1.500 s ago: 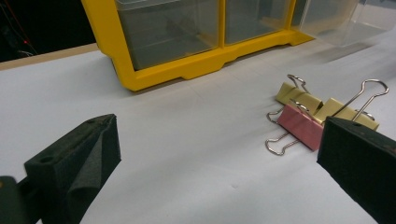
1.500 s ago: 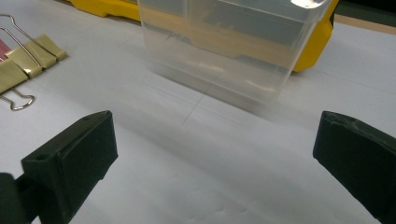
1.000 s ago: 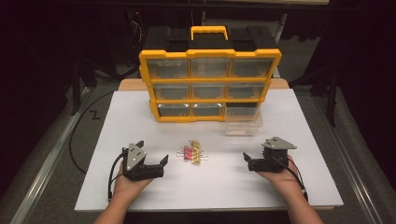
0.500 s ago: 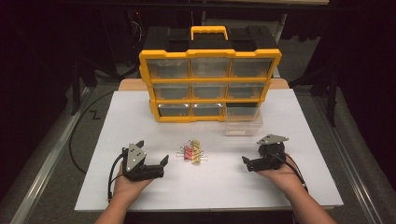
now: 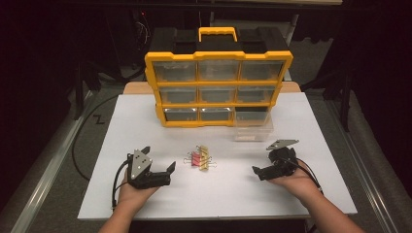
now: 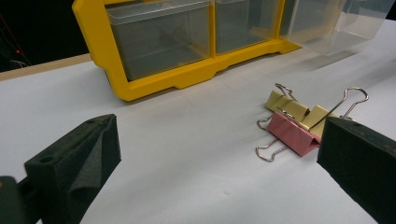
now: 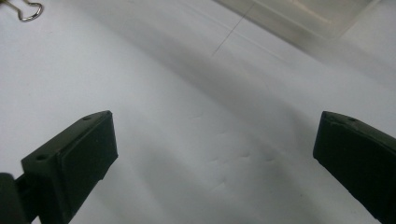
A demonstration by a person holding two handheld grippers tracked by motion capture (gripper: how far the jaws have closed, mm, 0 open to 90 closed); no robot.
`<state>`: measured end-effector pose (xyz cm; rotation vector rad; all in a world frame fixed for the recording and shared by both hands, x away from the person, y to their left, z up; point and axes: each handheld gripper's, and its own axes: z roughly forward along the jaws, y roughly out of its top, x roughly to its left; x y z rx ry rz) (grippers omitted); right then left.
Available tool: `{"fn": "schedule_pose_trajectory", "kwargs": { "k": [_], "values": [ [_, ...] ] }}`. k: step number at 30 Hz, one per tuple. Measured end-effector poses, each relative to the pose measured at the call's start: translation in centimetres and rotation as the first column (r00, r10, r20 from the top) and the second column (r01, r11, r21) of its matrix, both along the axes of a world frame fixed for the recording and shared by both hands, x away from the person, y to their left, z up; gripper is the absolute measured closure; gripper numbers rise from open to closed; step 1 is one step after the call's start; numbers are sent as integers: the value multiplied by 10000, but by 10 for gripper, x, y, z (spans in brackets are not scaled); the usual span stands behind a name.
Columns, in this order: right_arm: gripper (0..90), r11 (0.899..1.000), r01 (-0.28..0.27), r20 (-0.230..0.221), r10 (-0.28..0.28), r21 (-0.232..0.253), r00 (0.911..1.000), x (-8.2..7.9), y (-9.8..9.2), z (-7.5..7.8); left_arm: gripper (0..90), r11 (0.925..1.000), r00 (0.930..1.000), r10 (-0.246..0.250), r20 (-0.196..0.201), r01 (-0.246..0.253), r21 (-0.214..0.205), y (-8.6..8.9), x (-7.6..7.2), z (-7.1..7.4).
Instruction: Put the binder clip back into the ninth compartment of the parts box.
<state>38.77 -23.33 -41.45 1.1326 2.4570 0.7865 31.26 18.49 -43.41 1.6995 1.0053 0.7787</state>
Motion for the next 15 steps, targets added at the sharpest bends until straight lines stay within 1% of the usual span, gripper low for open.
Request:
{"fn": "schedule_pose_trajectory", "kwargs": {
  "k": [3,7,10,13,15],
  "values": [
    [8,9999,-107,-271,104,-106,9996,1,0,2,3,10000,10000,9,-6,-9,9,0,0,0],
    [8,9998,-163,-650,155,-117,9978,1,1,5,3,10000,10000,-10,-22,10,25,0,0,0],
    [8,9988,-384,-786,360,-305,9963,1,4,7,3,10000,10000,-37,-13,37,28,0,0,0],
    [8,9977,-575,-913,541,-359,9944,2,7,10,3,10000,10000,-54,-9,54,37,0,0,0],
    [8,9968,-641,-1096,584,-485,9923,2,9,10,3,10000,10000,-50,-6,50,33,0,0,0]
  ]
}}
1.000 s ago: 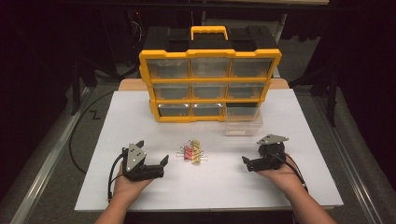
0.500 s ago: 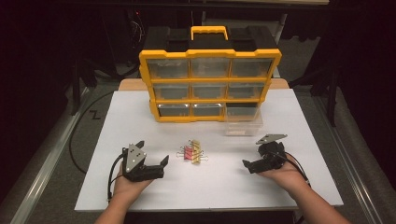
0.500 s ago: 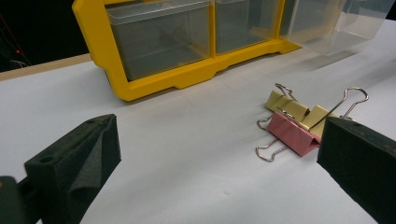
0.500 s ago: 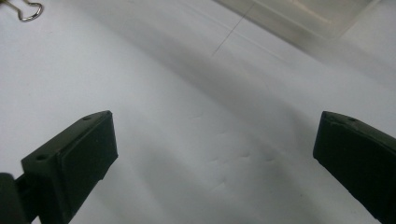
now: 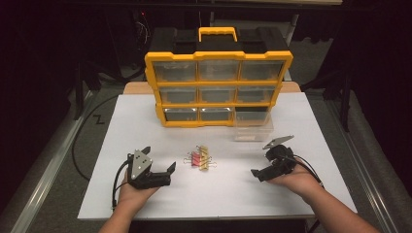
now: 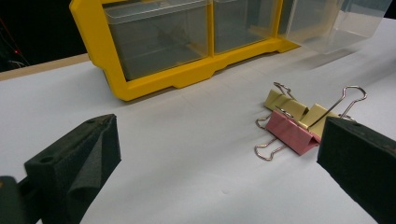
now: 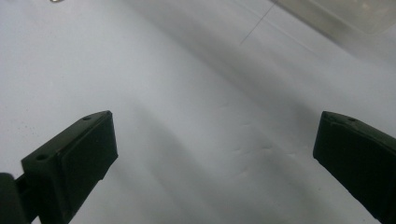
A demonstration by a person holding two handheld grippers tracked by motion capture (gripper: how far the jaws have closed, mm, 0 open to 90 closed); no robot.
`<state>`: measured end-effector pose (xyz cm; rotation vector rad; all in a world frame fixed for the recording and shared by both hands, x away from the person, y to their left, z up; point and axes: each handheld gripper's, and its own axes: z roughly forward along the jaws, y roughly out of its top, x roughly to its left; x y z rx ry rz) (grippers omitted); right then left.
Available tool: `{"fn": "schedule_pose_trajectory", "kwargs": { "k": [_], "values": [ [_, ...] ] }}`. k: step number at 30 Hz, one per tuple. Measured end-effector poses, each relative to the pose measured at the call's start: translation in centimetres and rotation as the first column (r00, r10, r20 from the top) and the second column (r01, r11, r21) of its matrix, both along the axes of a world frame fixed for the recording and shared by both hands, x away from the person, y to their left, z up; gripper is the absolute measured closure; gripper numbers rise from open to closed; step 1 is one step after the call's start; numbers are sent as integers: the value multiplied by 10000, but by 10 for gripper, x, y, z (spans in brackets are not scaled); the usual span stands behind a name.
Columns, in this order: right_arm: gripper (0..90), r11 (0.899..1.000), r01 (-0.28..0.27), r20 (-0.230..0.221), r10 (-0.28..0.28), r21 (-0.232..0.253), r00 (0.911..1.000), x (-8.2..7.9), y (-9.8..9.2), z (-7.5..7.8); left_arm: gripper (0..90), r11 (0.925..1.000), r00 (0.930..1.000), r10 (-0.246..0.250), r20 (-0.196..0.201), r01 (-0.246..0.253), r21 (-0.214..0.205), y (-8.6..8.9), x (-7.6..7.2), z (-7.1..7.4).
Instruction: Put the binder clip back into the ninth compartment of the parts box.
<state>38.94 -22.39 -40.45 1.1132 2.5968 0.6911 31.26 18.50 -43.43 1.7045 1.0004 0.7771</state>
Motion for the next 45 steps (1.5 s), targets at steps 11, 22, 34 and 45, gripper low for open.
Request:
{"fn": "schedule_pose_trajectory", "kwargs": {
  "k": [11,22,34,45],
  "values": [
    [8,9963,-762,-597,737,-401,9955,2,13,0,3,10000,10000,-19,30,19,-16,1,0,1],
    [8,9875,-1516,-651,1487,-425,9867,5,35,5,3,10000,10000,-5,50,5,-1,0,-1,1],
    [16,9749,-2190,-457,2171,-408,9751,8,66,10,3,10000,10000,11,57,-11,-20,1,-1,1],
    [37,9618,-2703,-496,2682,-422,9621,12,93,11,3,10000,10000,35,76,-35,-8,1,-1,1]
  ]
}}
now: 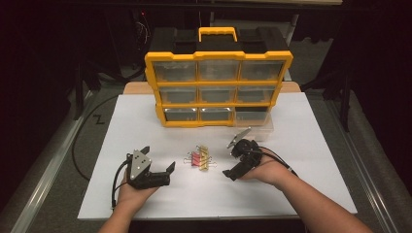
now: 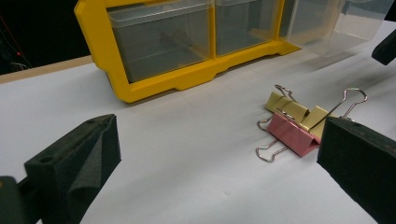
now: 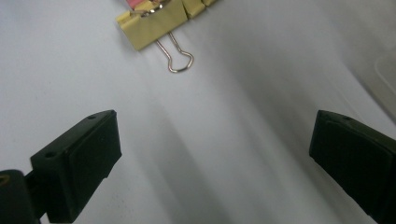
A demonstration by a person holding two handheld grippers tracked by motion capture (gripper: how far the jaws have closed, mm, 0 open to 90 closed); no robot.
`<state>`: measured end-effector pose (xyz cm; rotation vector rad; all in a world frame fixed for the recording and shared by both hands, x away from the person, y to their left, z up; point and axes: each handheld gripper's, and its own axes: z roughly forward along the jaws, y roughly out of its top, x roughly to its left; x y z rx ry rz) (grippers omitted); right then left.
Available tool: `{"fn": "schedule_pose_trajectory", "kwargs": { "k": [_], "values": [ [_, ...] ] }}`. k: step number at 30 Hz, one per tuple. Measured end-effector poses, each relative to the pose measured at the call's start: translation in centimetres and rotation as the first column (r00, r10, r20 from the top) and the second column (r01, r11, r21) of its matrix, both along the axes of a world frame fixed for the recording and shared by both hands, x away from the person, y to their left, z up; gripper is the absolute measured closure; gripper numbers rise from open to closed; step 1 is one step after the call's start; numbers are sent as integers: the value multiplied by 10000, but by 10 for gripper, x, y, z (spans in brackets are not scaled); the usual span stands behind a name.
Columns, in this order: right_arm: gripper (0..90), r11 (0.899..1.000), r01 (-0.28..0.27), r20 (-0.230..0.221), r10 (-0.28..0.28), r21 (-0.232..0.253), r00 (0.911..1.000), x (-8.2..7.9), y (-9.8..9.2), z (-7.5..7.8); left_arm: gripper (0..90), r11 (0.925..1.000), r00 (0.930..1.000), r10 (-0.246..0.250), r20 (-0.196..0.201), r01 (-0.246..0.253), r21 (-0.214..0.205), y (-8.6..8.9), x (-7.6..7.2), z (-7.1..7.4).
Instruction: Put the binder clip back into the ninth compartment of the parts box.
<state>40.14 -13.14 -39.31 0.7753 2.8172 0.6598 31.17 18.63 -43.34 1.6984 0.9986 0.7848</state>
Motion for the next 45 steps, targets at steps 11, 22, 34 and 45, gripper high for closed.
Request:
{"fn": "schedule_pose_trajectory", "kwargs": {
  "k": [11,22,34,45],
  "values": [
    [143,9988,-432,-125,435,211,9990,4,21,3,3,10000,10000,-45,13,45,-1,0,0,0],
    [337,9961,-797,-710,822,373,9941,11,37,4,3,10000,10000,-64,14,64,4,0,0,0],
    [482,9951,-776,-757,821,609,9937,19,50,6,3,10000,10000,-87,3,87,35,0,0,0],
    [624,9942,-924,-1083,980,559,9893,23,58,2,3,9999,9999,-110,7,110,31,0,0,0]
  ]
}}
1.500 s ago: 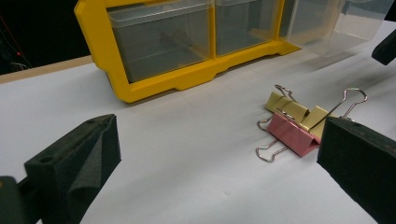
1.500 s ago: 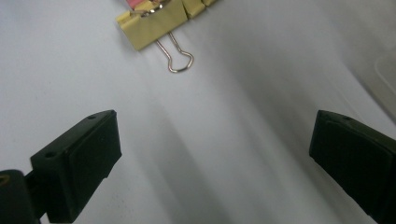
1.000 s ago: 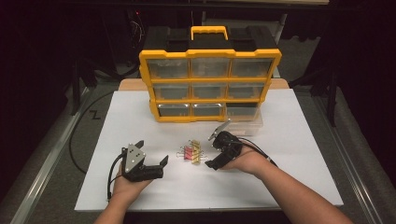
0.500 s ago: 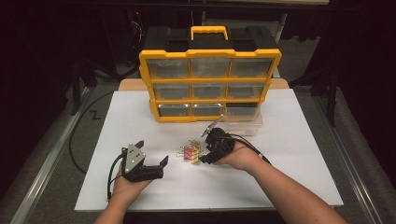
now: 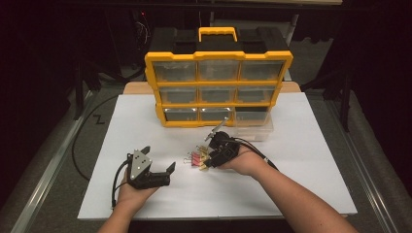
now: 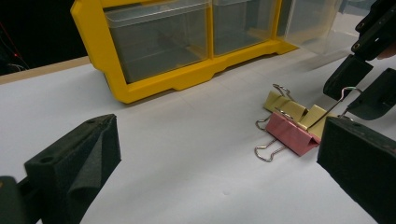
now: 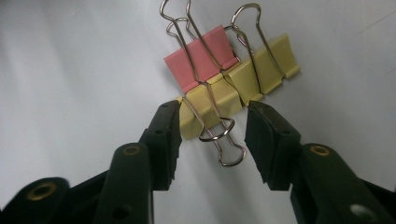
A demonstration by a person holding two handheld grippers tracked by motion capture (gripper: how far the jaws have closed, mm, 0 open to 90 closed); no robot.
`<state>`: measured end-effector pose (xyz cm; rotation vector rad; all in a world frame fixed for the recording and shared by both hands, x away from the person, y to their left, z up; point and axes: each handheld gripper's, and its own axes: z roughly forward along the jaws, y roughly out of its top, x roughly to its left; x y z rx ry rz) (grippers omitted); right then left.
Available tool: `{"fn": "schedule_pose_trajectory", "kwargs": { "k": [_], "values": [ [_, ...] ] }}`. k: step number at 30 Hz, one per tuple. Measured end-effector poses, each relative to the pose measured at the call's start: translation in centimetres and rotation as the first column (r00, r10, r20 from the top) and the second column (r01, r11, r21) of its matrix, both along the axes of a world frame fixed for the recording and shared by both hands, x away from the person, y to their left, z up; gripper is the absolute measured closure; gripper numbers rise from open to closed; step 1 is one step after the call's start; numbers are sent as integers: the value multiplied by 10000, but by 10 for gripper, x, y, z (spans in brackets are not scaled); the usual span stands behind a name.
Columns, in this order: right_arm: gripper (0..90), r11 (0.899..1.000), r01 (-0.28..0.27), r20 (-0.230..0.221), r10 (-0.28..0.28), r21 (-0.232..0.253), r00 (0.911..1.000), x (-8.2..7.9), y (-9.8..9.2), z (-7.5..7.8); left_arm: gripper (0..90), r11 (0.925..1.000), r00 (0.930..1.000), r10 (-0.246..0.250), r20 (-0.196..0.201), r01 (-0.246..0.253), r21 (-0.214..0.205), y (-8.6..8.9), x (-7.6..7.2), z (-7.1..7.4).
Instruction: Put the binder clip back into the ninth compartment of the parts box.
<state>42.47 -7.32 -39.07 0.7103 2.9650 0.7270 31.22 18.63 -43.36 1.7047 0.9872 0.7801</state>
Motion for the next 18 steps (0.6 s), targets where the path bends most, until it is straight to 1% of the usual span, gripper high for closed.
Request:
{"fn": "schedule_pose_trajectory", "kwargs": {
  "k": [4,11,18],
  "values": [
    [676,10000,61,-270,-60,55,9996,2,1,-1,3,10000,10000,5,-5,-5,3,0,0,0],
    [759,9999,94,-457,-90,79,9989,6,0,-1,3,10000,10000,9,0,-9,-29,1,0,0],
    [774,10000,67,-678,-62,64,9977,6,-2,0,3,10000,10000,21,21,-21,-75,1,0,0]
  ]
}}
